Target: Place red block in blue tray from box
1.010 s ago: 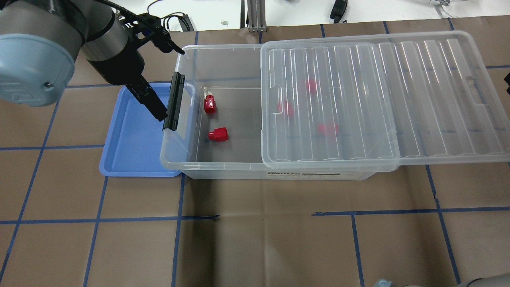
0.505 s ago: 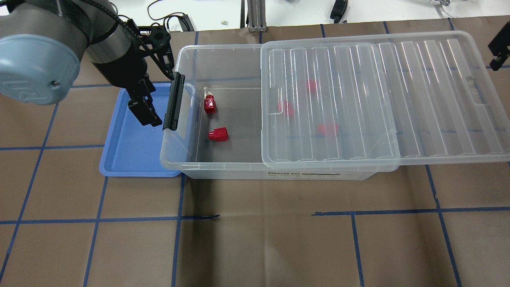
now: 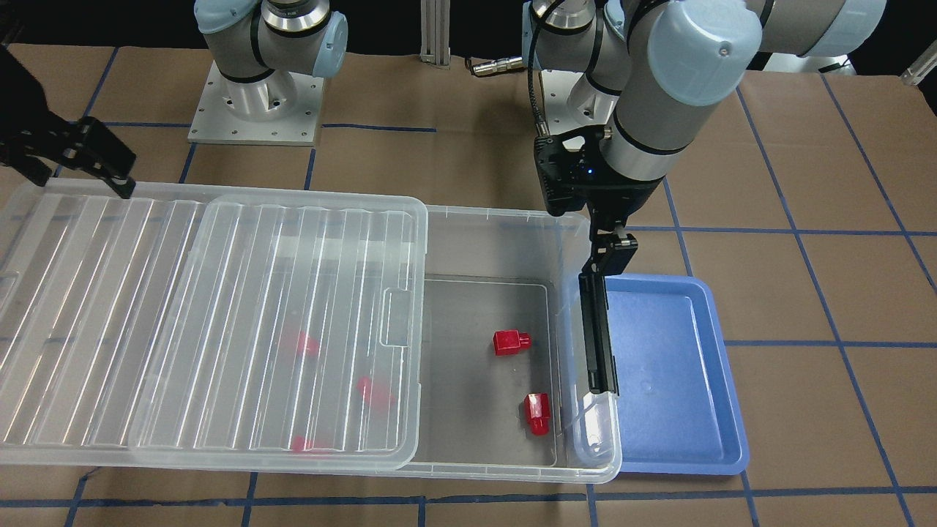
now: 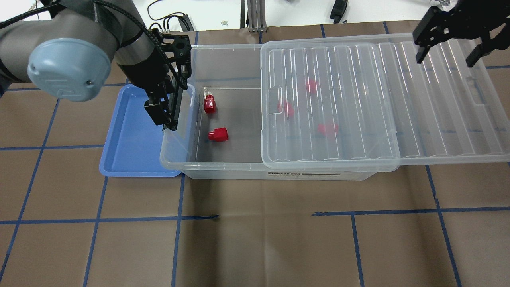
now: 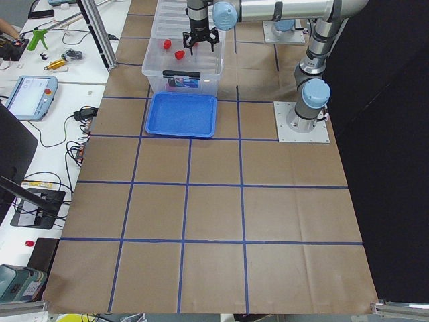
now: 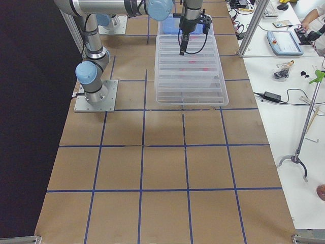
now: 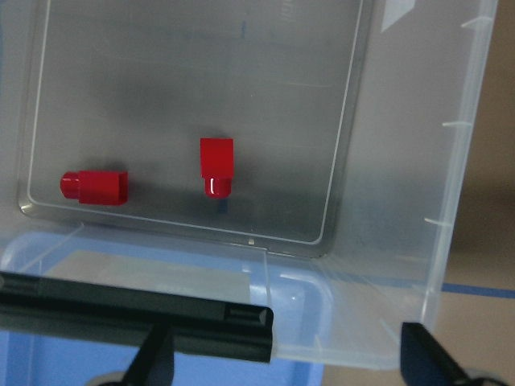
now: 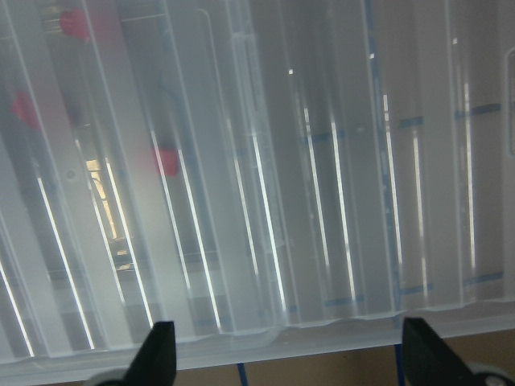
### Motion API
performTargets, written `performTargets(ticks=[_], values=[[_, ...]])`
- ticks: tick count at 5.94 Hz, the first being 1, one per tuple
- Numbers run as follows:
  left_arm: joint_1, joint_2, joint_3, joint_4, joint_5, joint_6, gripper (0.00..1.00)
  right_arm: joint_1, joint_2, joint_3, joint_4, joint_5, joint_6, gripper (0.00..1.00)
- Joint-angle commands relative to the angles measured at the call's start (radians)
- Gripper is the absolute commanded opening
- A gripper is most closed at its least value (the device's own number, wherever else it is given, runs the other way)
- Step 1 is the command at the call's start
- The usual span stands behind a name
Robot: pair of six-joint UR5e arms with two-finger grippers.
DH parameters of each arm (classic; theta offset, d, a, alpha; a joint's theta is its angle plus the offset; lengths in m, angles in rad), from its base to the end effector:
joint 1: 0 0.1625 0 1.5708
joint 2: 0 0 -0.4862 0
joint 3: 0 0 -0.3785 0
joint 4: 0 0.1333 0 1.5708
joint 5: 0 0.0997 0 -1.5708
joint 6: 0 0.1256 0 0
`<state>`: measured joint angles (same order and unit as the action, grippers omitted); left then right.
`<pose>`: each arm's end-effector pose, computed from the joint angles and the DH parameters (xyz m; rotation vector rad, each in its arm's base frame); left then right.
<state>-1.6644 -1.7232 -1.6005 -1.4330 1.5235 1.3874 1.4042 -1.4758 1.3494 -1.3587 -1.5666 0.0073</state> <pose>-0.1891 -0.5247 0.4448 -2.0748 -2.2724 -0.0106 0.0474 -0.5253 0.5606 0.2719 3.1159 0.1332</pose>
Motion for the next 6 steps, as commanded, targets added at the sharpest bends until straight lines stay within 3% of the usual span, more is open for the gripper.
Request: performTargets(ticks=[1, 3, 6], values=[[-0.07, -0.122, -0.002, 0.153, 0.006, 0.021, 0.98, 0.116, -0.001, 0.032, 0.003, 0.011, 0.132, 1.0], [-0.075, -0.205, -0.015, 0.23, 0.007, 0.018, 0.98, 0.122, -0.035, 0.103, -0.045, 0.01, 0.131, 1.0], [-0.08, -0.359, -0.015, 0.331, 0.009, 0.021, 0.98, 0.122, -0.034, 0.108, -0.066, 0.011, 0.131, 1.0]])
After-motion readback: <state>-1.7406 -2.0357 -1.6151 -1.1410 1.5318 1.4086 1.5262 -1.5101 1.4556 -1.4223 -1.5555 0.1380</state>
